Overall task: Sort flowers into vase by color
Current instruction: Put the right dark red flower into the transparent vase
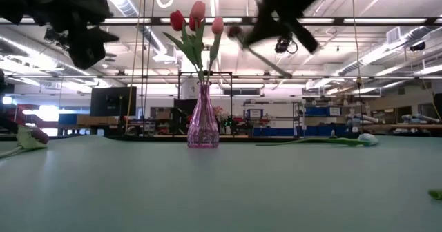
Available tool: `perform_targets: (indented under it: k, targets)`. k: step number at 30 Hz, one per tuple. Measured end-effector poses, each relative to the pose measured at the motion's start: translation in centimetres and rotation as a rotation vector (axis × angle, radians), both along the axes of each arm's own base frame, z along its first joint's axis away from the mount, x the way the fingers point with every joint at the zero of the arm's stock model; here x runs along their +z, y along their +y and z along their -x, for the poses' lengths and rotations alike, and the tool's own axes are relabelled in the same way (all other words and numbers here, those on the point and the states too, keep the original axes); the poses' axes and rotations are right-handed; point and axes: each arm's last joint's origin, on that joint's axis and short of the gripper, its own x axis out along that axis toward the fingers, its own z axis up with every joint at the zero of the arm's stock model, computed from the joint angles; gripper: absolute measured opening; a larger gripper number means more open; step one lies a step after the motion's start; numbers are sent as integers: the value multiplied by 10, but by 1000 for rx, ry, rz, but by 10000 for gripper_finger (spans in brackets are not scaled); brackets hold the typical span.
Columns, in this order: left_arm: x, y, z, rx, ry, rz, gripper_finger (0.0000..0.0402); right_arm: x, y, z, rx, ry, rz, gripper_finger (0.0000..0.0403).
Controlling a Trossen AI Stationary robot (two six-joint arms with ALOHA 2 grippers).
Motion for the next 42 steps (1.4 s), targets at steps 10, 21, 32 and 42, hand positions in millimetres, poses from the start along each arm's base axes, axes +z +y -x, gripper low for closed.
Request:
perform_targets:
  k: [10,21,32,42]
  targets:
    - [27,-7,-11,9,-302,-17,183,41,19,-21,426,-256,413,7]
    - [38,-17,-60,11,-565,-84,183,48,18,-23,544,-305,509,7]
    - [62,-23,-110,5,-569,-295,183,48,9,-25,518,-298,513,7]
    - [75,-17,-125,49,-576,-314,183,48,9,-24,509,-288,539,7]
